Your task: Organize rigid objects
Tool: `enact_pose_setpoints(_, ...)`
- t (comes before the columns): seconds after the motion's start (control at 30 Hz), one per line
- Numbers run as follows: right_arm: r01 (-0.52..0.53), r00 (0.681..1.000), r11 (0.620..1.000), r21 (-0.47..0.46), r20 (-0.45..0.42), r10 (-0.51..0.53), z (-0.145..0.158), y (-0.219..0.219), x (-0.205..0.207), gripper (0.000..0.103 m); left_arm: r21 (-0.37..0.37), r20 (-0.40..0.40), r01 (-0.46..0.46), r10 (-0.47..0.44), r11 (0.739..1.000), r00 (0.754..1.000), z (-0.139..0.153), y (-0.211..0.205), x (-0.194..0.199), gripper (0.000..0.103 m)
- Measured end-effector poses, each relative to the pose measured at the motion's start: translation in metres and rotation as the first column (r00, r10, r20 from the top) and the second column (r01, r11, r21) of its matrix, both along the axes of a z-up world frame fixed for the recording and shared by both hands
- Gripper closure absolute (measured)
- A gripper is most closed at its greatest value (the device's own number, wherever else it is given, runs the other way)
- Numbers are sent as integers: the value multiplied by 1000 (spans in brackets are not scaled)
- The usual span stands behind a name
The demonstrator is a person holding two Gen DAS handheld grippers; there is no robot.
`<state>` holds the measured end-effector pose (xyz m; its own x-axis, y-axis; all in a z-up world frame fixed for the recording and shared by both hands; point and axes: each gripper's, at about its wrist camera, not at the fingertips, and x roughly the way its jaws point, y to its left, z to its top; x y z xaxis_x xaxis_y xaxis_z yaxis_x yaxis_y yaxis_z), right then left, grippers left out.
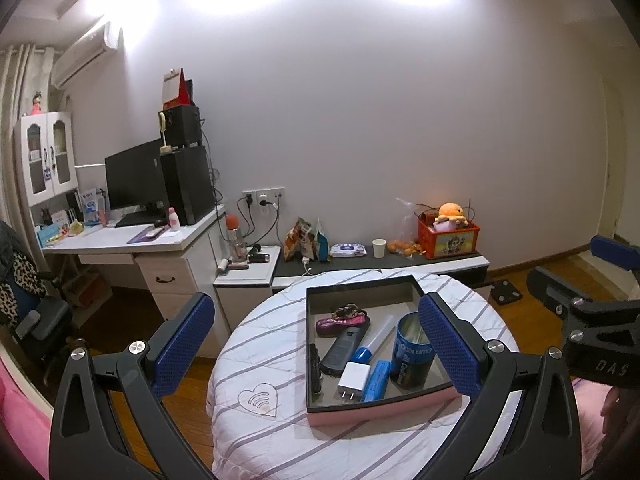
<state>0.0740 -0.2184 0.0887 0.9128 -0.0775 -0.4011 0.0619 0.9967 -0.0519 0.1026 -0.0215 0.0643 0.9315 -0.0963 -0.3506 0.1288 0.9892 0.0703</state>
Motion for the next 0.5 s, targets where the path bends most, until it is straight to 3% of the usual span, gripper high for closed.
enact_pose_setpoints(0.5, -42, 999, 999, 6, -16, 42, -2, 5, 6, 0, -13, -6, 6, -6, 1000, 1000, -1, 1, 5, 0)
